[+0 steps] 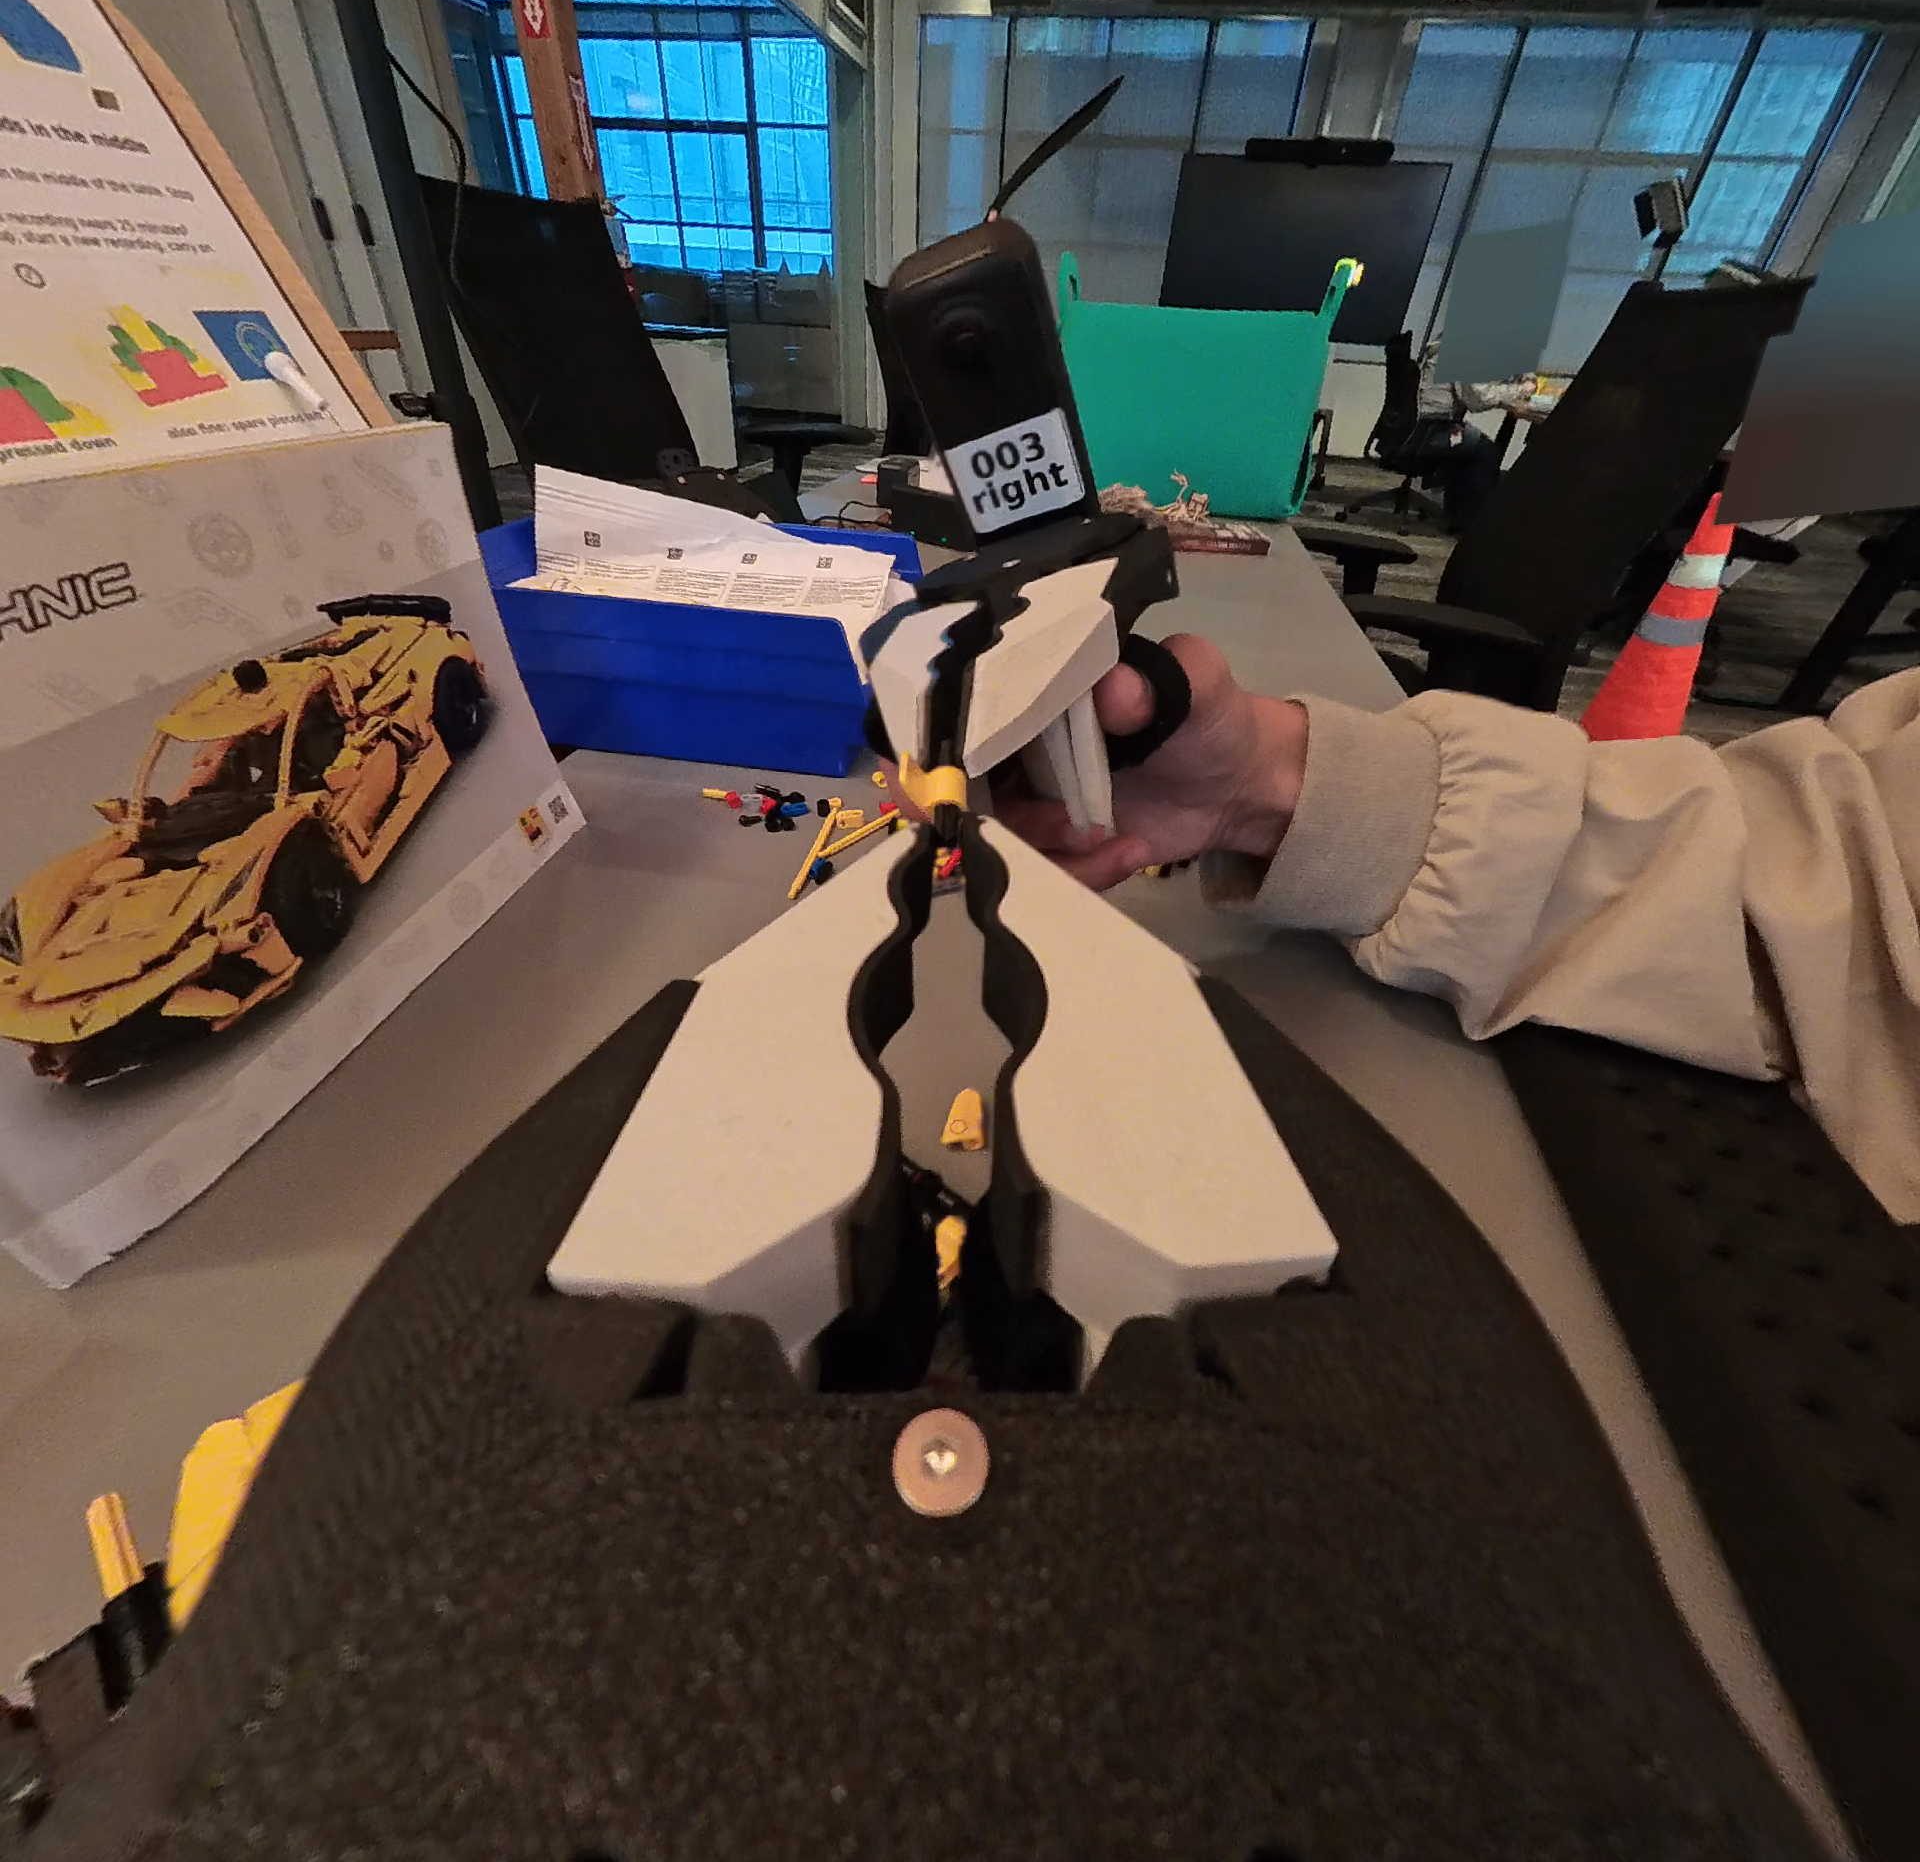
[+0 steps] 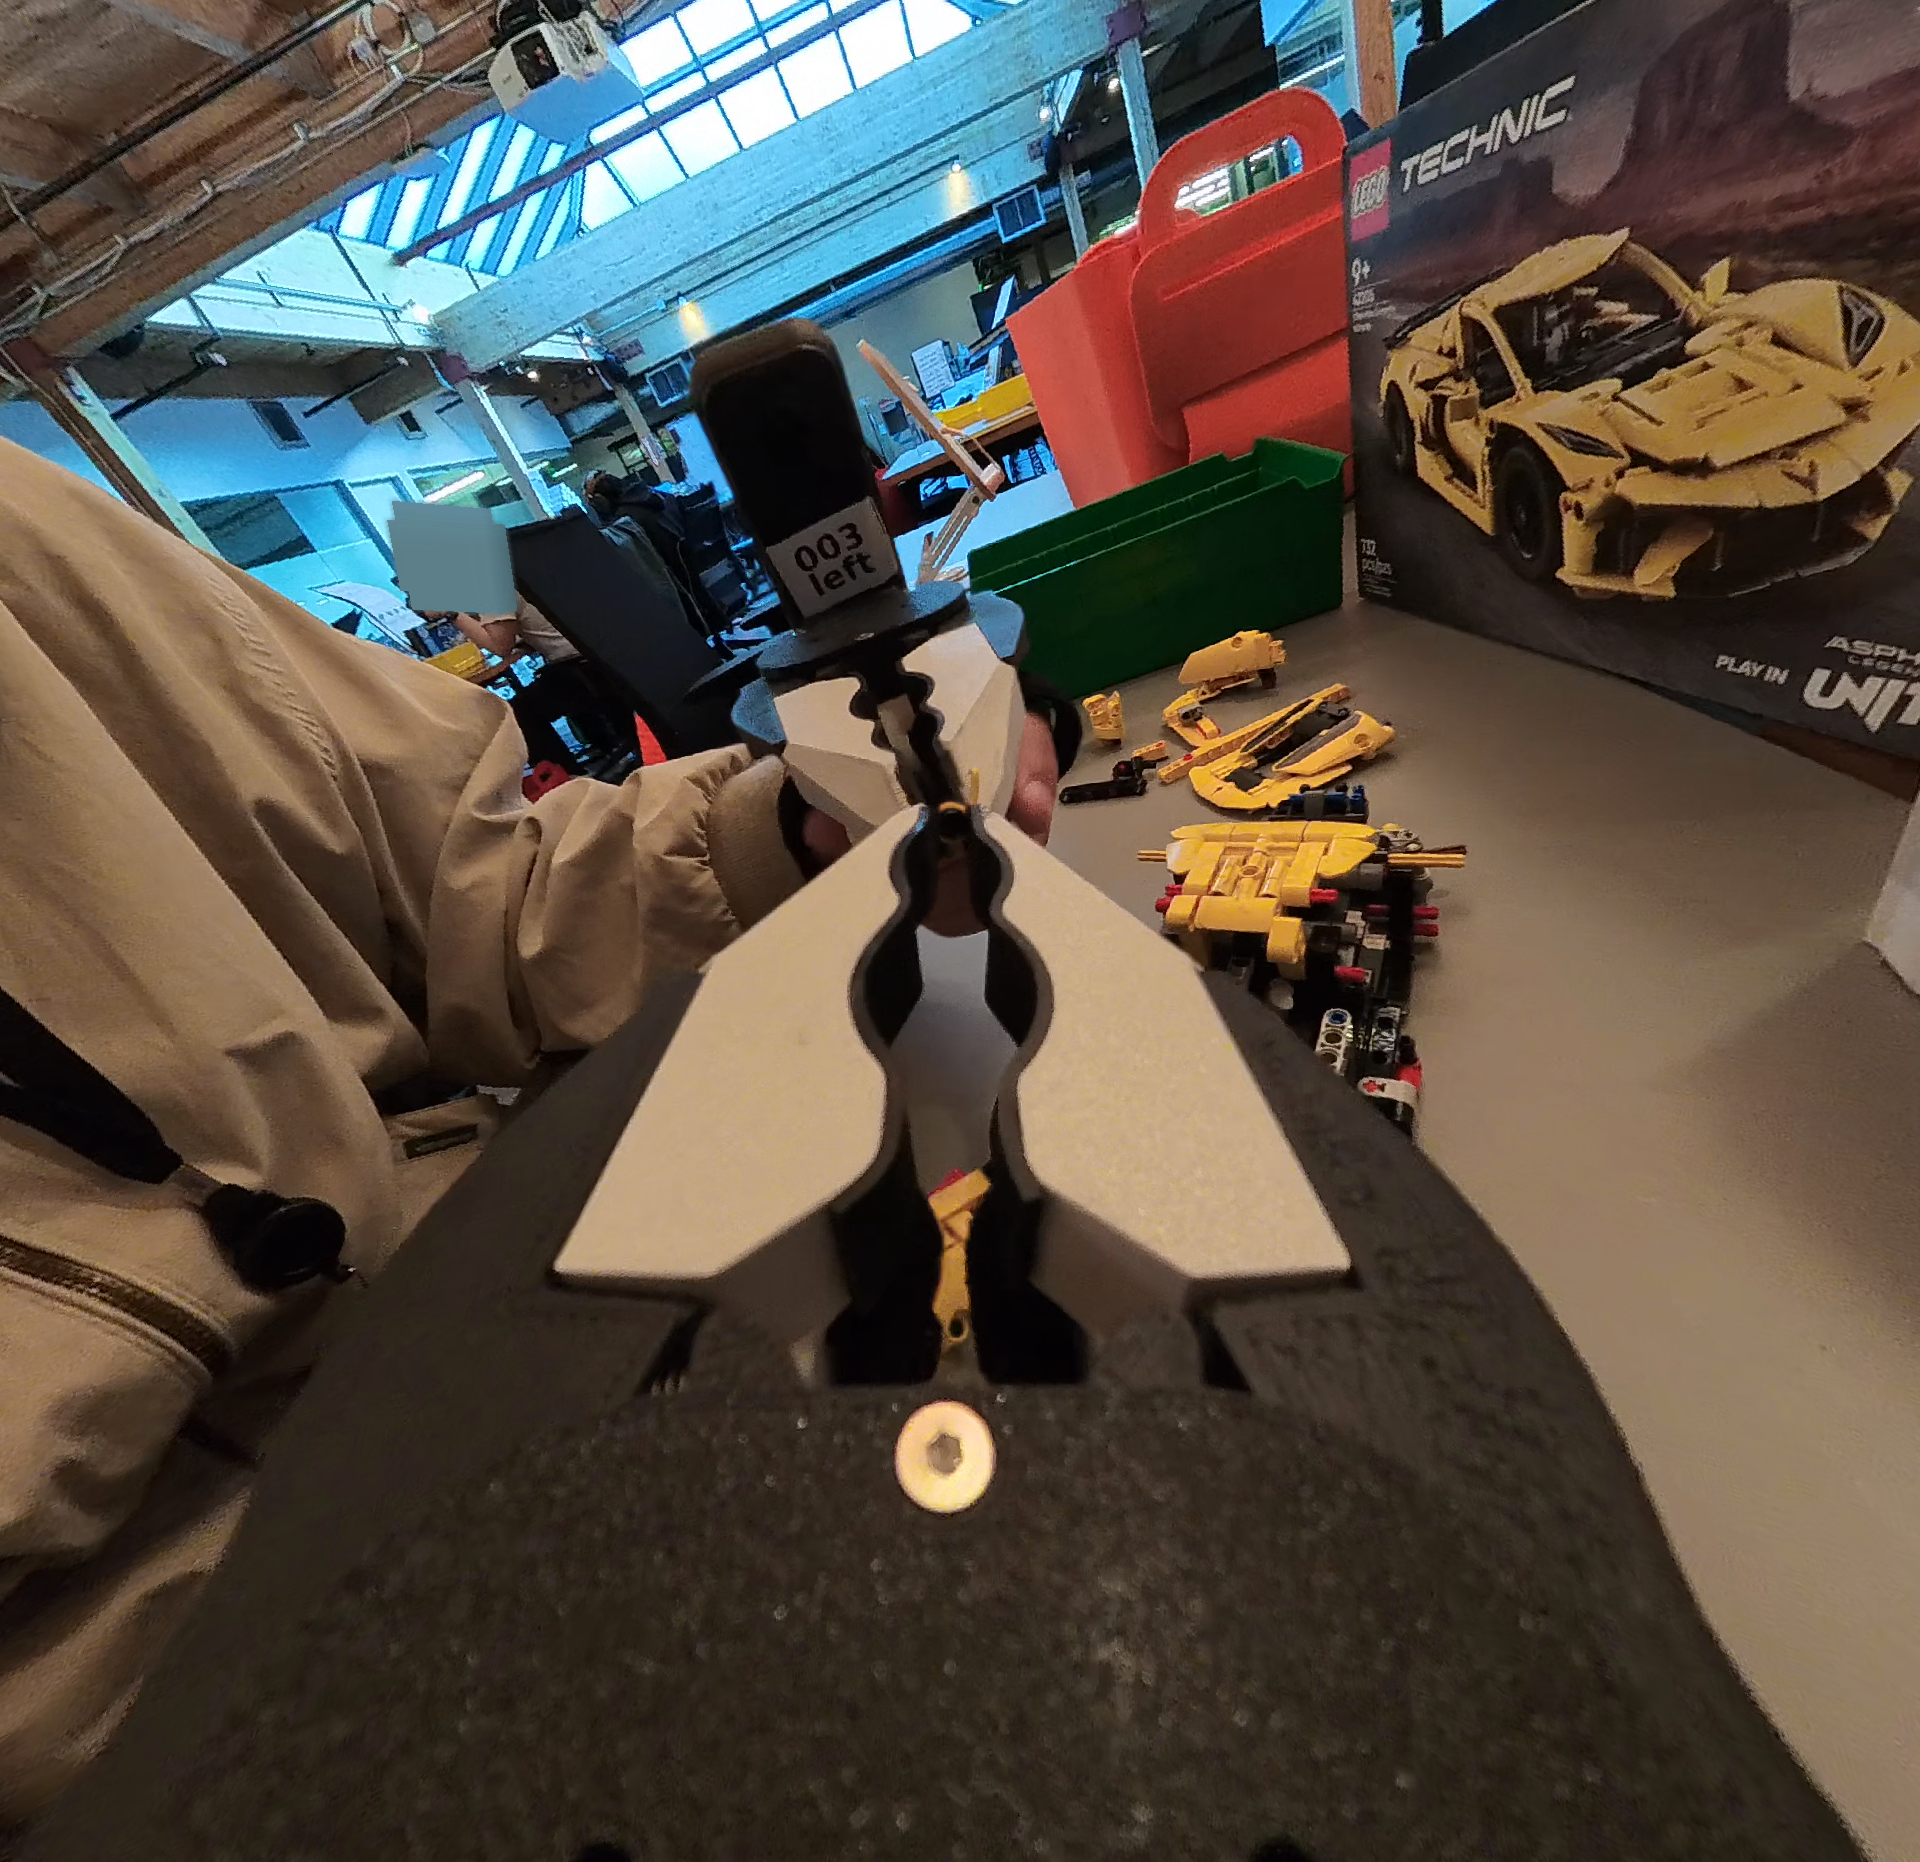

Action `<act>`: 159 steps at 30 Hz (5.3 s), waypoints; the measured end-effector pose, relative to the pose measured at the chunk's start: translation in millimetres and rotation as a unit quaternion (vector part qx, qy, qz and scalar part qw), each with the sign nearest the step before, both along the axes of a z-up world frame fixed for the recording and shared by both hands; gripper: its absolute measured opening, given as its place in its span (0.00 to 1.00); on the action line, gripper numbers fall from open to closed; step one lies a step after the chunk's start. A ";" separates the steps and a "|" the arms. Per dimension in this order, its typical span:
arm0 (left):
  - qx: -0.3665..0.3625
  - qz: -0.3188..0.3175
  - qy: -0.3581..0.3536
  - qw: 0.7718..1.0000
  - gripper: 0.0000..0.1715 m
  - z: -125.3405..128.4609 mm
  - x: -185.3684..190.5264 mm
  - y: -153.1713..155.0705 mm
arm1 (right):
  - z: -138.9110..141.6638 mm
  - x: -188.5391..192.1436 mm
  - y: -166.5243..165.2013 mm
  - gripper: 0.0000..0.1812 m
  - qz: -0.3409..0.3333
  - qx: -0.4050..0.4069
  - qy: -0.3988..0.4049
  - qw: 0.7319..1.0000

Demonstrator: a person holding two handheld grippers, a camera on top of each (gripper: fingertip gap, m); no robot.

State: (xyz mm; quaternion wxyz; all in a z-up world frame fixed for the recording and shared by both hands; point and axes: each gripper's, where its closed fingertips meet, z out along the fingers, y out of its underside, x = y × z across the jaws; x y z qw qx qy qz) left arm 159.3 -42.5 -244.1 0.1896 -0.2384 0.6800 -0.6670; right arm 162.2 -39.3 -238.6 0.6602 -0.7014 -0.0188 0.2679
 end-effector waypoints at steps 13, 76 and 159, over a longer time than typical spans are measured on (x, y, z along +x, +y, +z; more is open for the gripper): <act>-0.083 -0.044 0.046 0.995 0.08 7.3 -4.2 -6.2 | 0.9 -6.5 0.8 0.02 -0.005 0.006 -0.058 0.998; -0.007 -0.084 0.013 0.996 0.00 8.2 -18.5 -4.5 | 5.1 -14.0 -13.2 0.01 0.055 -0.007 -0.046 0.997; 0.234 -0.049 0.211 0.948 0.17 -69.9 120.9 -210.7 | -32.9 184.3 -265.6 0.07 -0.476 -0.186 -0.055 0.858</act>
